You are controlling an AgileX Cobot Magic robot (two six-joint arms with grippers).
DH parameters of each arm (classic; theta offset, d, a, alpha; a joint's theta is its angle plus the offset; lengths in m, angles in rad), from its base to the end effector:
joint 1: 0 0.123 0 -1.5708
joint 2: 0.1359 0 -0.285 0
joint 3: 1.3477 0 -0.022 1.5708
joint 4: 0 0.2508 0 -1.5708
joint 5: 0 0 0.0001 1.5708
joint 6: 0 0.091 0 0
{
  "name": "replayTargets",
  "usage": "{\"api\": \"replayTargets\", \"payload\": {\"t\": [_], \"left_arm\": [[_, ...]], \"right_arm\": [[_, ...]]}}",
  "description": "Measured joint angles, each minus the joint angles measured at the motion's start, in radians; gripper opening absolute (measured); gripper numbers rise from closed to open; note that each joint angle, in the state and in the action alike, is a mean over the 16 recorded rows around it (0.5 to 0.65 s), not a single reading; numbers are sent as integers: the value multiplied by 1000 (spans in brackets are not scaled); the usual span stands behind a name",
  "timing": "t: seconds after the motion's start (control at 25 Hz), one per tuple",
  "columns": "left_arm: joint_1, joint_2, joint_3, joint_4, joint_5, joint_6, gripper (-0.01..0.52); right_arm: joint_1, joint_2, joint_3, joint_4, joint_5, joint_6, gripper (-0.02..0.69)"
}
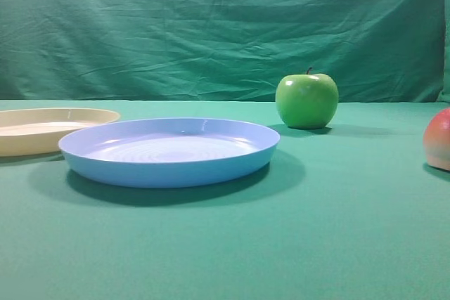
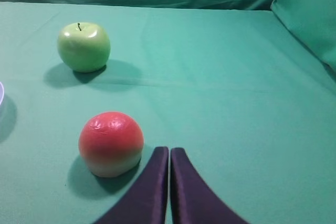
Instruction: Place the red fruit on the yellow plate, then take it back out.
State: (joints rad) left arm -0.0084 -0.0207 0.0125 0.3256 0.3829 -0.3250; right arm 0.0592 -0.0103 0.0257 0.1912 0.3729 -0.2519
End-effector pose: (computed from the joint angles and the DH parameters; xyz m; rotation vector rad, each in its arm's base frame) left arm 0.0516 0.0105 0.1774 -0.0959 1.8364 0.0892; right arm 0.0522 0.0094 0.1722 -0.1715 1.8574 0.0547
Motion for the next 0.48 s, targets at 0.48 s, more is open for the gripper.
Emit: {"api": "replayTargets", "payload": {"t": [0.48], "left_arm": [[0, 0, 0, 0, 0, 0, 0]], "right_arm": [[0, 0, 0, -1, 3, -18, 0]]}}
